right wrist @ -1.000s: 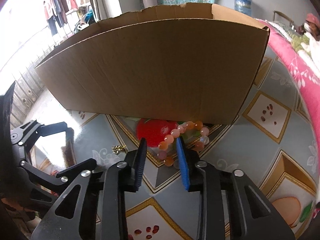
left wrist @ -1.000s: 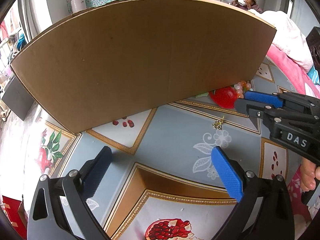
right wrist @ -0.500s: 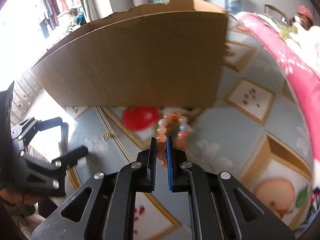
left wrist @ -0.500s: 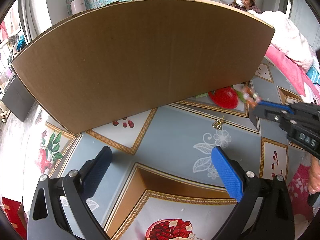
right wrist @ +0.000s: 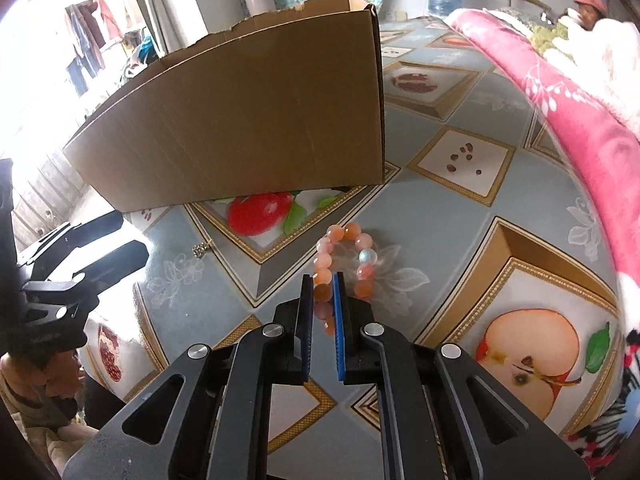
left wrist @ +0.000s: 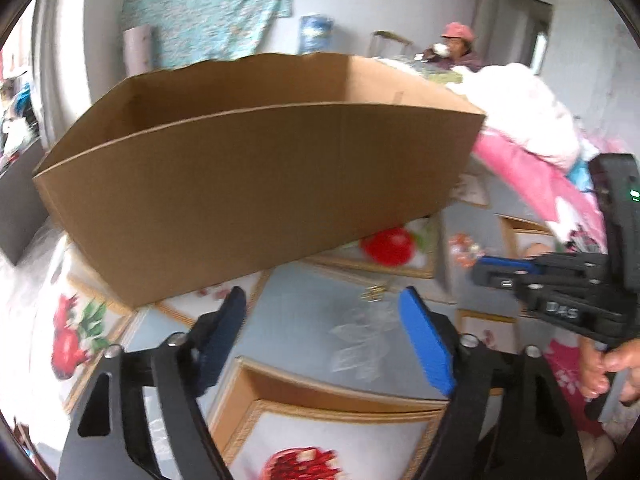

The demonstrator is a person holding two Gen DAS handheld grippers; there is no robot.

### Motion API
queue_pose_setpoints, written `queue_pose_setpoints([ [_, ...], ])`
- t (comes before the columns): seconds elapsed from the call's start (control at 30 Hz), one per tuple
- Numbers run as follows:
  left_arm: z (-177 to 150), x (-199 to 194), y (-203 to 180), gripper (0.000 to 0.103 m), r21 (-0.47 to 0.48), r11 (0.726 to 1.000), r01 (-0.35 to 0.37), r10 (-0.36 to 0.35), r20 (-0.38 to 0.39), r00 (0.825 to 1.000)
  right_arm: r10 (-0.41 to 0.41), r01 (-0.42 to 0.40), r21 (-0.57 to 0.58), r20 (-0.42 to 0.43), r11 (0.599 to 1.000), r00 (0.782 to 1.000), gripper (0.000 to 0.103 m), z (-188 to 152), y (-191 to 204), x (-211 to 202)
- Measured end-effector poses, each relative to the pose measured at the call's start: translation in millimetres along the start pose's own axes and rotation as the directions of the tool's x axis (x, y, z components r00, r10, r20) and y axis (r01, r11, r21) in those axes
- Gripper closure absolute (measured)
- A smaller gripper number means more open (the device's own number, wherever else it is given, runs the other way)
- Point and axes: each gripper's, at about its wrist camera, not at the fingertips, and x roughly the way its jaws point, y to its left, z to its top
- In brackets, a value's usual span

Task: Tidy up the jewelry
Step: 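Lift the pink-orange bracelet off the table with the right gripper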

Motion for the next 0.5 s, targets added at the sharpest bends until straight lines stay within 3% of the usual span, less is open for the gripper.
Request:
queue_pose_setpoints([
  [0.2,6.6,15.8,-20.9,0.055,0.057,0.997,0.06,-0.058,-0.031,0.998,0.03,-0.03,0.007,0.012,1.0,0.999,0.095,-4.7,-16.2,-3.8],
  [0.37,9.8,30.4,-25.5,0.076,0.061,0.997,0.054,-0.05,-0.063,0.997,0.056,-0.057,0.007,0.021,0.998,0.998,0.095,-4.4,-18.8,-4.8],
  [0.5,5.5,39.9,-28.7,0.078,0.086,0.996,0.033,-0.023,-0.112,0.993,0.072,-0.072,0.014,0.025,0.997,0.997,0.095,-5.1,-24.8,-10.4],
])
